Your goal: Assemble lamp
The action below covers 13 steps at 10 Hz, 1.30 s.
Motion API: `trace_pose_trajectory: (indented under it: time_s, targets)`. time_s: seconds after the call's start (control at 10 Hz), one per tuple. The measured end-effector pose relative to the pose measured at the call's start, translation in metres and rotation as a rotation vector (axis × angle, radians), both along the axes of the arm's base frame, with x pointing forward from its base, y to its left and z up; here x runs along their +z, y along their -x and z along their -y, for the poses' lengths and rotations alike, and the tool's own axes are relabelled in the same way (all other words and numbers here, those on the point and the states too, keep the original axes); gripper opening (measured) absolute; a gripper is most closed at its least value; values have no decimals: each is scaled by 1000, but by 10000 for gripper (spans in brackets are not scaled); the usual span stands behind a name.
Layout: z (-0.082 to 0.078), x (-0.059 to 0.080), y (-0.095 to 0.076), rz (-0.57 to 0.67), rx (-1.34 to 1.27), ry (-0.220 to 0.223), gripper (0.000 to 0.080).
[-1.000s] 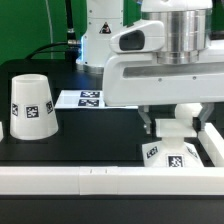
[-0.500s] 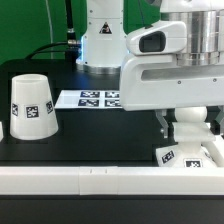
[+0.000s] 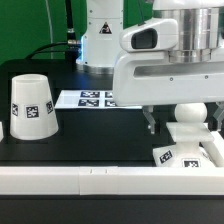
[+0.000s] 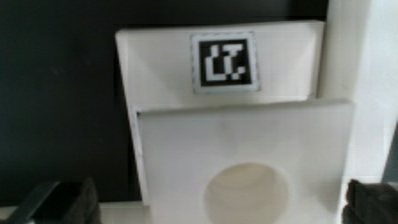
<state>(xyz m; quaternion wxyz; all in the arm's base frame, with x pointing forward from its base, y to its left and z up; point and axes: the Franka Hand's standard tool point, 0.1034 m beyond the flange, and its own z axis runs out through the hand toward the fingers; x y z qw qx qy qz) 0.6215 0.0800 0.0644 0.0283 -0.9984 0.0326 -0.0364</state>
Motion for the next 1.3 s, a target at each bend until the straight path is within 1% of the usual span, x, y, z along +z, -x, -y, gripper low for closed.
trace_pose_trajectory:
  time_s: [0.1,0.3,0.4,0.6,0.7,0.8,1.2,1.3]
  targets:
    - [-3,6,5,1,-17,-2,698]
    - [-3,21,18,-2,-39,-7,698]
    - [-8,27,23,-3,-56,-10,698]
    - [-28,33,30,-3,-93,-19,698]
    - [-35,33,34,-4,-95,-21,698]
    - [-36,31,36,-2,-91,-21,698]
    - [-35,30,38,-9,-93,-21,698]
    - [-35,23,46,3,-108,-31,698]
